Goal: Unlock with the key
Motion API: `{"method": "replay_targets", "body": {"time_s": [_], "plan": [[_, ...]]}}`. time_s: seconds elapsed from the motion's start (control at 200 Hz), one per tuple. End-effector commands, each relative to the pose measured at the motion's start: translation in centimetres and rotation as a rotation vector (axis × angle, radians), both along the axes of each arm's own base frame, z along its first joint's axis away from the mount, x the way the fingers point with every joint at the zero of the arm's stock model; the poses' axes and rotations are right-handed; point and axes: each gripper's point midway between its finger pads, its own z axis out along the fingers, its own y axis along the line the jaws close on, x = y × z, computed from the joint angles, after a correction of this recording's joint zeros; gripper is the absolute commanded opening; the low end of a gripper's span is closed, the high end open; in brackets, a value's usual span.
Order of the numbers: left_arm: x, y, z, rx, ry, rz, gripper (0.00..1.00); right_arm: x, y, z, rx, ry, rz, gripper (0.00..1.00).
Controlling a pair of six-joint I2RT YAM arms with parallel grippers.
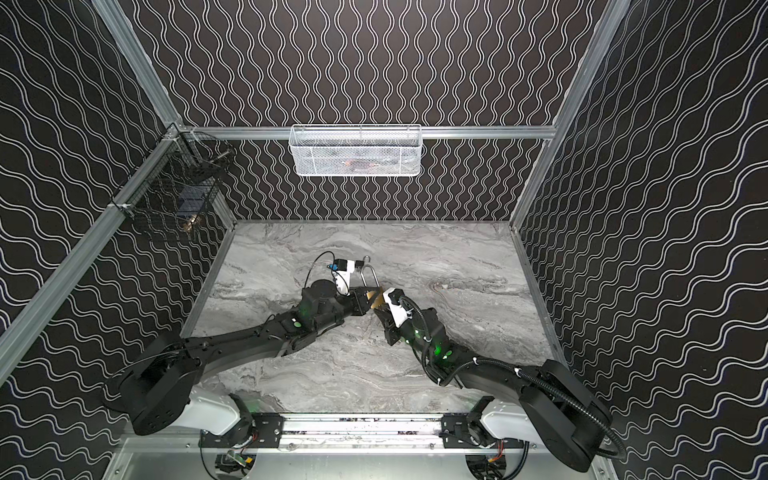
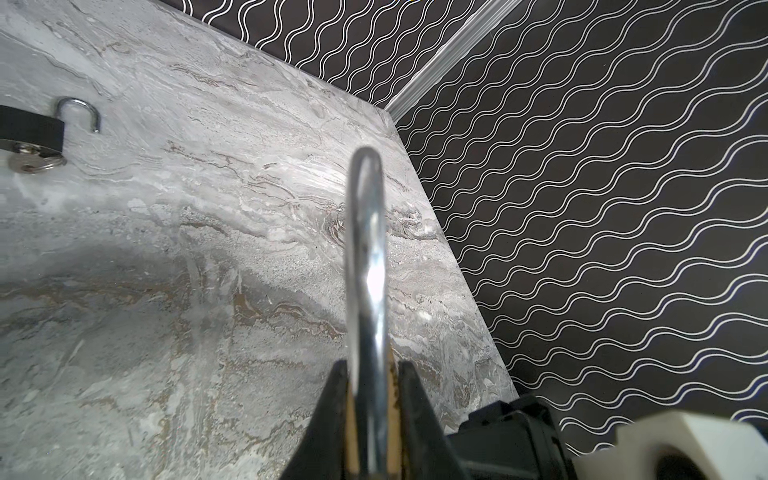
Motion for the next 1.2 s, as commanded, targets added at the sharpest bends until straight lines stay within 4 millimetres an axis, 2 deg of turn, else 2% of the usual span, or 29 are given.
{"method": "replay_targets", "body": {"time_s": [0.0, 0.315, 0.646, 0.786, 0.911, 0.961, 1.041, 1.126, 1.196], "plan": [[0.13, -0.3, 2.63, -0.056, -0.083, -0.009, 0.0, -0.21, 0.42, 0.9, 0.031, -0.019, 0.023, 0.24], [0.22, -0.27, 2.26, -0.055, -0.082, -0.006, 0.0, -0.22, 0.41, 0.93, 0.036, -0.018, 0.022, 0.17], [0.28, -0.36, 2.14, -0.063, -0.083, -0.004, 0.0, -0.37, 0.46, 0.96, 0.038, -0.019, 0.031, 0.14], [0.29, -0.41, 1.99, -0.063, -0.086, -0.006, 0.0, -0.36, 0.48, 1.0, 0.039, -0.019, 0.031, 0.08], [0.29, -0.41, 1.95, -0.063, -0.086, -0.008, 0.0, -0.41, 0.48, 0.96, 0.041, -0.017, 0.032, 0.08], [0.29, -0.42, 2.04, -0.066, -0.089, -0.008, 0.0, -0.4, 0.46, 1.04, 0.042, -0.021, 0.032, 0.12], [0.27, -0.47, 2.13, -0.067, -0.092, -0.011, 0.0, -0.41, 0.38, 1.02, 0.042, -0.023, 0.029, 0.33], [0.17, -0.33, 2.2, -0.064, -0.094, -0.011, 0.0, -0.58, 0.28, 1.14, 0.05, -0.028, 0.031, 0.37], [0.33, 0.23, 2.34, -0.04, -0.106, -0.002, 0.0, -0.52, -0.02, 1.19, 0.051, -0.034, 0.018, 0.44]]}}
